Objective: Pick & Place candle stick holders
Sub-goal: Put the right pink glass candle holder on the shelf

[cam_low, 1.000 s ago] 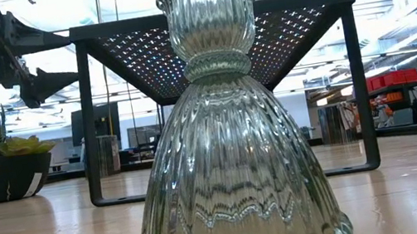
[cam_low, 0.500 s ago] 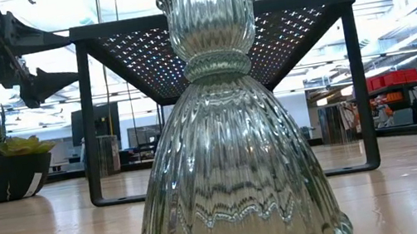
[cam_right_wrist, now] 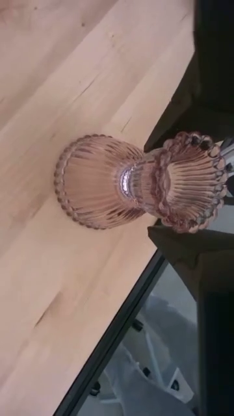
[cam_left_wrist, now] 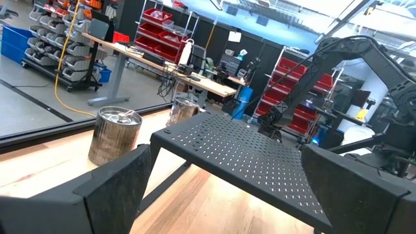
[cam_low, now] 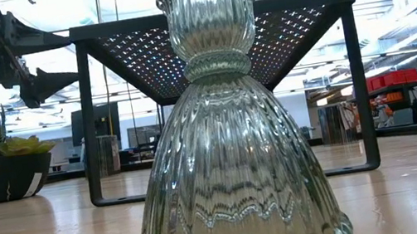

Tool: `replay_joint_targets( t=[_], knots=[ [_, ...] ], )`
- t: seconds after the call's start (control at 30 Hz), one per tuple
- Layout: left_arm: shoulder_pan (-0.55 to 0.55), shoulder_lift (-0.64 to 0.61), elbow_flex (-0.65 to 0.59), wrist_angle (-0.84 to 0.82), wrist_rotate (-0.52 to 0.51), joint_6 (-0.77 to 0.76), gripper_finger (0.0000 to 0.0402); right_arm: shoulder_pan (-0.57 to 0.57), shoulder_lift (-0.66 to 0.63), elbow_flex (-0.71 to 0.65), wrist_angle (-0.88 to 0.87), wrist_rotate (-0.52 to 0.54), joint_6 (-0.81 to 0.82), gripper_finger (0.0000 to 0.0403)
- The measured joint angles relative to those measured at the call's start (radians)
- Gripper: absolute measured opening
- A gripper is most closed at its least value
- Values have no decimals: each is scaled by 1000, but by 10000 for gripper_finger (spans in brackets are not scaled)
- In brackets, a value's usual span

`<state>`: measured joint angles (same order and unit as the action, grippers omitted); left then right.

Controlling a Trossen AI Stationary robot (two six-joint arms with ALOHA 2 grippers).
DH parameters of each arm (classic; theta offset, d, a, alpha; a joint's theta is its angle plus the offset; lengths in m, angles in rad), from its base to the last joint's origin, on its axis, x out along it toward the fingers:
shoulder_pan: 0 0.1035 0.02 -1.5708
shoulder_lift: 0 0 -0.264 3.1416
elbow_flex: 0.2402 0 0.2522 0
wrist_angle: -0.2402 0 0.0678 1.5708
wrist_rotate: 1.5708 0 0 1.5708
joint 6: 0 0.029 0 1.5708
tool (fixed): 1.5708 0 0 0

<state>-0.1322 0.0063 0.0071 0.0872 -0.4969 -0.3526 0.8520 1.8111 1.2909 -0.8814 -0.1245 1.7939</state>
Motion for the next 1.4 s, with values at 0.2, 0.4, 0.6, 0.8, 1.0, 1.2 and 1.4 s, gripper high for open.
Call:
replay_joint_targets(
  t=[0.2,0.4,0.6,0.8,1.0,1.2,1.4],
  knots=[
    [0,0,0,0,0,0,399,0,0,0,-2,-13,-2,163],
    [0,0,0,-1,0,0,399,-1,0,0,-13,-48,-6,163],
    [0,0,0,-1,0,0,399,-15,0,17,-41,-52,-47,163],
    [0,0,0,-1,0,0,399,-47,-24,53,-119,-49,-102,163],
    [0,0,0,-2,0,0,399,-74,-106,90,-233,-4,-140,163],
    [0,0,0,-2,0,0,399,-121,-215,121,-400,19,-183,165],
    [0,0,0,-2,0,0,399,-215,-290,157,-512,28,-323,165]
  ],
)
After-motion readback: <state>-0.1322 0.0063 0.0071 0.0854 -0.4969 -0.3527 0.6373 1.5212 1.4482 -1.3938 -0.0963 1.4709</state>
